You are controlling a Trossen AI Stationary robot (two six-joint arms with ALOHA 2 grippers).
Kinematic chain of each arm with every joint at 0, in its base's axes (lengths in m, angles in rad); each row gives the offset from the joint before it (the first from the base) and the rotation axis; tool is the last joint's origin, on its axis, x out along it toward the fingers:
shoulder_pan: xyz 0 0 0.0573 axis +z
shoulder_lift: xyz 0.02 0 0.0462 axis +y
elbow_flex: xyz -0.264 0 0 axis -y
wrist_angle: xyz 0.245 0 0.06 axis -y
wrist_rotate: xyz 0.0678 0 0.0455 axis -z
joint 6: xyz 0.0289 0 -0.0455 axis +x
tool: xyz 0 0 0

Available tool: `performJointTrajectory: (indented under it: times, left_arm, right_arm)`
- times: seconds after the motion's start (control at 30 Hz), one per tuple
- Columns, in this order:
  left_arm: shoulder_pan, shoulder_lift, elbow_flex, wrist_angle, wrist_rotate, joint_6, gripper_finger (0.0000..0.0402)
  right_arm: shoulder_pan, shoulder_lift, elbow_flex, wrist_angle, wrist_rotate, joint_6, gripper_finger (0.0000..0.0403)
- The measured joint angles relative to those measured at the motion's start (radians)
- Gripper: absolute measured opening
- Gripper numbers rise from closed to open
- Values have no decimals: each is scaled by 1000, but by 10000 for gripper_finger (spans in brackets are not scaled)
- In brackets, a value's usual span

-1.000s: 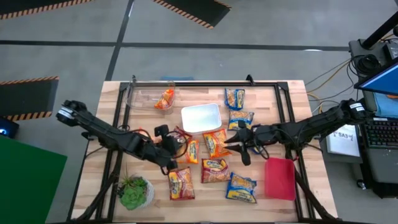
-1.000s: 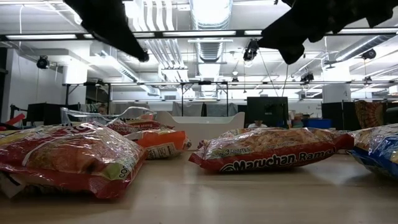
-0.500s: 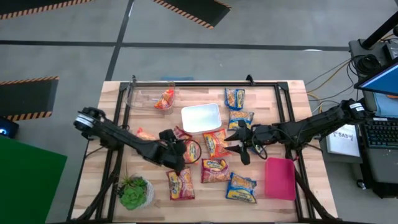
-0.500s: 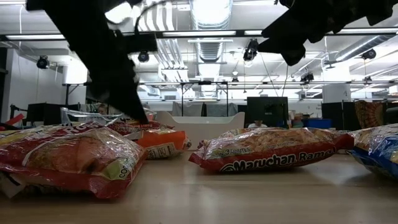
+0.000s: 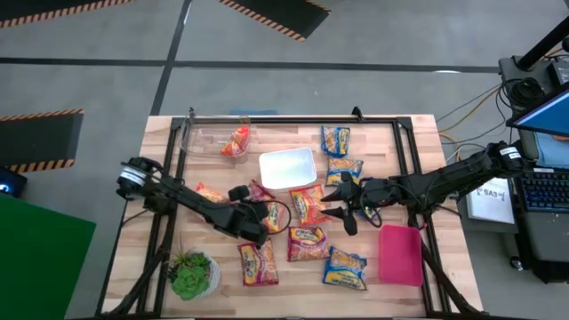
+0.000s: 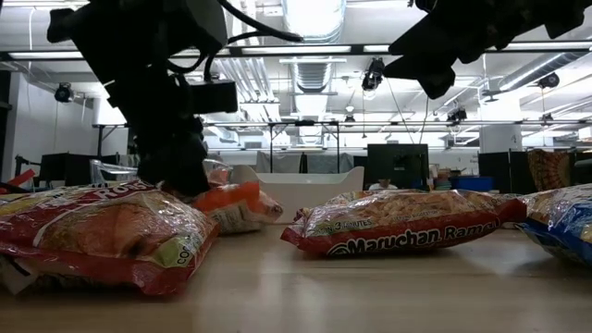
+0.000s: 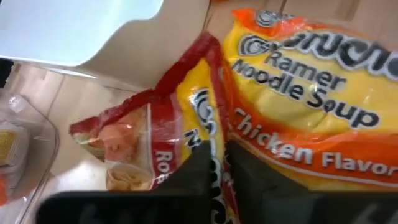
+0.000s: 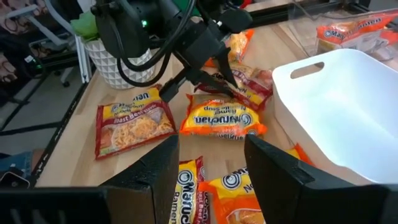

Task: Sort Maruchan noodles
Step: Put the red noodle pack into the pink bin

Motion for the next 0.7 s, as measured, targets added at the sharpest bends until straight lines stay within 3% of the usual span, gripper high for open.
performJointTrajectory:
  times: [0.33, 0.7]
  left_arm:
    - [-86, -160, -2, 1, -151, 25, 3]
    - [-215, -315, -3, 83, -234, 130, 1]
  right_arm:
    - [0, 23, 0, 103, 1, -36, 160]
    - [0, 222, 114, 154, 1, -152, 141]
